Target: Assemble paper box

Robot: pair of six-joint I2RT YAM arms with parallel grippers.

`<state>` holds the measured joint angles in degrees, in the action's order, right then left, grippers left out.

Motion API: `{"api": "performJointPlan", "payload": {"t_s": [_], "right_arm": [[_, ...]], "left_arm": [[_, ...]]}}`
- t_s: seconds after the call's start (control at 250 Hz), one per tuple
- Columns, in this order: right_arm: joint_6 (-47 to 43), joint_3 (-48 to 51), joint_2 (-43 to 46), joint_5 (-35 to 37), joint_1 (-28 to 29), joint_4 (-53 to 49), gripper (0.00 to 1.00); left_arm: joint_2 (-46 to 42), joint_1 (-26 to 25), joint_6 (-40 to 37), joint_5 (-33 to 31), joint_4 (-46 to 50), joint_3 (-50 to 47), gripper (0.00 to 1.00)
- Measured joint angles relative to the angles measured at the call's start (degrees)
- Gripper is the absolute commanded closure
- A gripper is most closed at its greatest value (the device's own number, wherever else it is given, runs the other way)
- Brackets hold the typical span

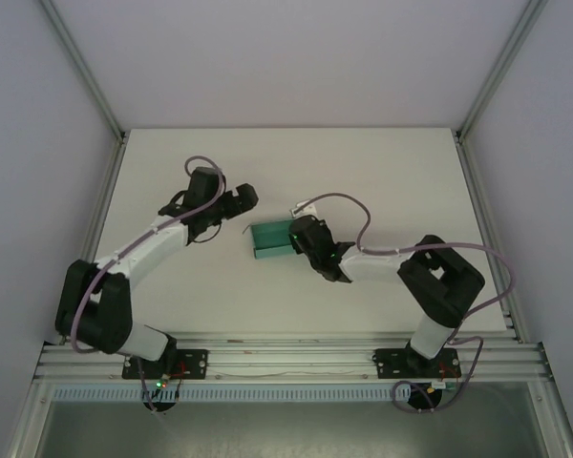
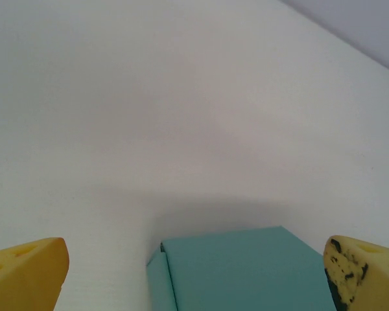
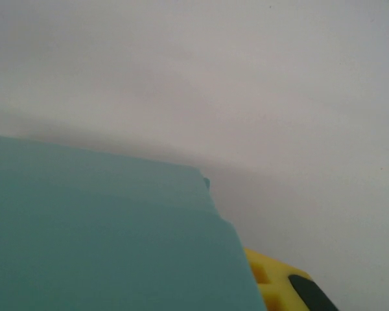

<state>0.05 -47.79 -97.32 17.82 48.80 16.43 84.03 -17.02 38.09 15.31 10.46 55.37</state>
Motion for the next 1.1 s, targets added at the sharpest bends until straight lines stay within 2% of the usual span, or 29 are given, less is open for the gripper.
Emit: {"api": "performJointPlan", "payload": {"t_s": [0.268,0.54,0.863,1.047,1.099], "right_arm": [[0.09,1.07,0.00,1.31,1.60,-0.57,0.78],[2.82,5.09,3.43,0.31,2.08,-3.69,0.61],[7.61,10.45,16.72,-1.57,2.16,-13.53,0.28],[9.49,13.70,22.69,-1.53,2.10,-16.94,0.00],[10.03,14.29,24.46,-1.55,1.77,-16.92,0.00]], "left_arm": [[5.20,-0.22,3.04,10.56,-5.81,-4.44,0.26],[7.21,-0.22,3.48,13.22,-8.59,-7.98,0.32],[10.97,-0.22,3.48,14.56,-12.66,-8.70,0.36],[13.64,-0.17,3.34,16.09,-15.17,-8.59,0.42],[14.14,-0.09,3.06,16.61,-16.37,-8.55,0.44]]}}
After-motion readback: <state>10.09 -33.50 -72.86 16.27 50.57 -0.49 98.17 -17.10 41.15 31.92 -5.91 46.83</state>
